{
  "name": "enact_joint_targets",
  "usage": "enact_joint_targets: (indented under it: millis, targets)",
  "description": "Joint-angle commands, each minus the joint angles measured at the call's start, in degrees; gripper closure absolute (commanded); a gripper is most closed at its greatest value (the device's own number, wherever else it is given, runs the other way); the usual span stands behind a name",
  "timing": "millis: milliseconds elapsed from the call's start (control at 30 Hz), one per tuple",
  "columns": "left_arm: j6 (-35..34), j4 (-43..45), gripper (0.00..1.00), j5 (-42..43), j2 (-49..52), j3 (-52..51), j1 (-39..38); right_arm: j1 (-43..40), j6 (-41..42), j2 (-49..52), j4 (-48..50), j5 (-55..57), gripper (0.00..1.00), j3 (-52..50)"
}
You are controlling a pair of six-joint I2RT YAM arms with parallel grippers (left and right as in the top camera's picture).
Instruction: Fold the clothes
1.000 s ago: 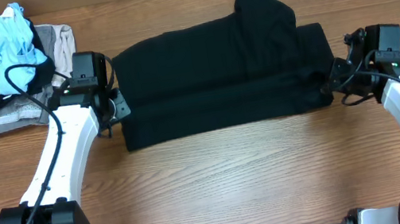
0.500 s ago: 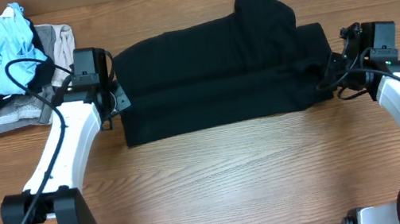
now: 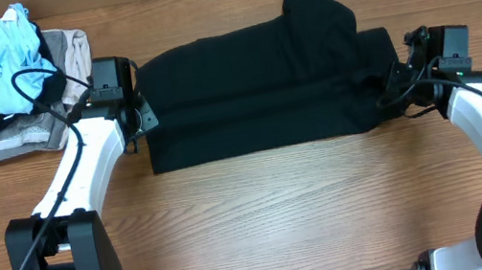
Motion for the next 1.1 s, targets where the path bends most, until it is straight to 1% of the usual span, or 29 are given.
enact_joint_targets:
  millis: [0,67,100,133,200,233,300,400,467,633,700,767,833,900,1067]
  targets:
    - [-0.6,0.4,0.53,-1.4,0.9,-0.5,0.3,0.1,0.1,1.3,1.5,0.6,0.65,0.0]
    - [-0.3,0.5,0.44,-1.4,0.9,-0.5,0.3,0.1,0.1,1.5,2.3,0.6,0.52,0.1]
    - [0.1,0.7,0.38,-1.4,0.9,-0.5,0.3,0.1,0.1,1.5,2.8,0.6,0.44,0.1]
    - [0.6,0.9,0.34,-1.4,0.9,-0.5,0.3,0.1,0.1,1.5,3.0,0.6,0.40,0.2]
    - [2.3,1.6,0.23,-1.4,0.9,-0.5,0.4,0.1,0.1,1.5,2.8,0.5,0.32,1.1]
    - [3.4,1.7,0.17,-1.4,0.9,-0.2,0.6,0.0,0.0,1.4,1.8,0.5,0.30,2.2]
    - [5.0,0.4,0.10,-1.4,0.9,1.5,1.3,-0.1,-0.4,1.2,-1.2,0.5,0.28,5.1]
    - [5.0,-5.2,0.04,-1.0,0.9,6.7,3.0,-0.1,-2.2,0.9,-8.2,0.6,0.23,11.1]
    - [5.0,-10.9,0.00,-0.3,0.9,11.8,4.2,-0.1,-2.8,0.9,-14.1,0.6,0.20,15.8]
    - [8.9,-25.8,0.00,4.4,0.9,25.5,5.7,0.0,-2.7,0.9,-32.9,0.0,0.14,28.1]
    - [9.0,-31.2,0.00,4.9,0.9,29.0,5.6,0.0,-2.5,0.9,-38.2,-0.9,0.12,29.7]
    - [9.0,-34.8,0.00,4.1,0.8,30.3,5.6,0.0,-1.8,1.0,-42.5,-1.2,0.10,29.0]
    - [9.0,-34.8,0.00,1.7,0.9,30.1,6.2,0.1,-1.6,1.0,-43.4,-1.2,0.09,27.6]
    - [9.7,-33.7,0.00,1.2,0.9,29.8,6.9,0.1,-1.6,1.2,-42.9,-1.1,0.08,26.4]
    - [12.2,-31.3,0.00,4.8,1.1,29.4,7.3,0.1,-1.4,1.2,-39.6,-1.3,0.08,23.9]
